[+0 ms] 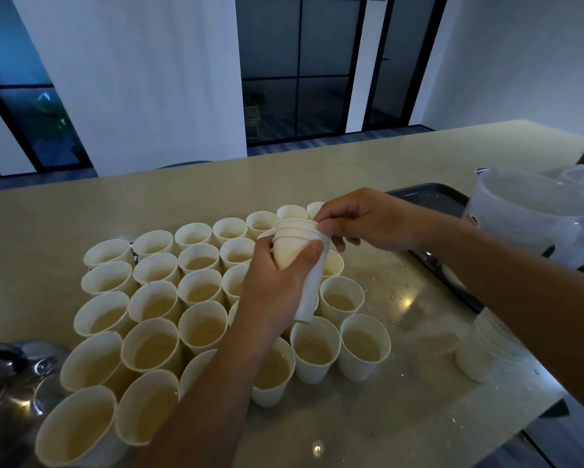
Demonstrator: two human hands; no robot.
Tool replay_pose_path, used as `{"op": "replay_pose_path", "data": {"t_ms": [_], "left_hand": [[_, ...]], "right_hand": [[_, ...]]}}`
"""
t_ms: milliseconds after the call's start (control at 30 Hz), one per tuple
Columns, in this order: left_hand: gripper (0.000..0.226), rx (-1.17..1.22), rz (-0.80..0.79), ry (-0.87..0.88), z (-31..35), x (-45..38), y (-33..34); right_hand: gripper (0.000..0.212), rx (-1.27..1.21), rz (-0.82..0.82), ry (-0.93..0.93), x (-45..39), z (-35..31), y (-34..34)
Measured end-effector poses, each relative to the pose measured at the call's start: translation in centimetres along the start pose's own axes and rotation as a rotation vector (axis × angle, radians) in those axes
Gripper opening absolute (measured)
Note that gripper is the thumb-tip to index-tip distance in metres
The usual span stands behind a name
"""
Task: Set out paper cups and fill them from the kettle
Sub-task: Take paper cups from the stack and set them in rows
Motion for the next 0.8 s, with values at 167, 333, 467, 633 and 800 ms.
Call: {"op": "replay_pose_path", "data": {"t_ms": [167, 333, 467, 633, 800], "left_hand": [[0.055, -0.021, -0.055, -0.007, 0.1, 0.6, 0.5], [0.058, -0.026, -0.036, 0.007, -0.1, 0.7, 0.1], [0.057, -0.013, 0.005, 0.006, -0.6, 0.3, -0.9], [0.048, -0.020, 0.031, -0.004, -1.2, 0.2, -1.8], [0.054, -0.042, 0.054, -0.003, -1.5, -0.1, -2.5]], "right_hand": [[0.022, 0.007, 0.299, 0.123, 0.7, 1.8, -4.4], [0.022, 0.207, 0.553, 0.320, 1.4, 6.6, -9.0], [0.026, 0.450, 0.322, 0.415, -0.5, 11.1, -5.3], [0.027, 0.576, 0.171, 0.467, -1.9, 15.4, -0.6], [0.027, 0.562, 0.136, 0.445, -3.2, 16.3, 1.8]]}}
Point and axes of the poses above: each hand's wrist, its own x-axis away from the middle knuckle, its own y-axis out of the palm, z = x × y, the point moved 10 cm from there along -x, towards the middle knuckle, and after that the axes turned 10 degrees about x, right-handed, at the moved point
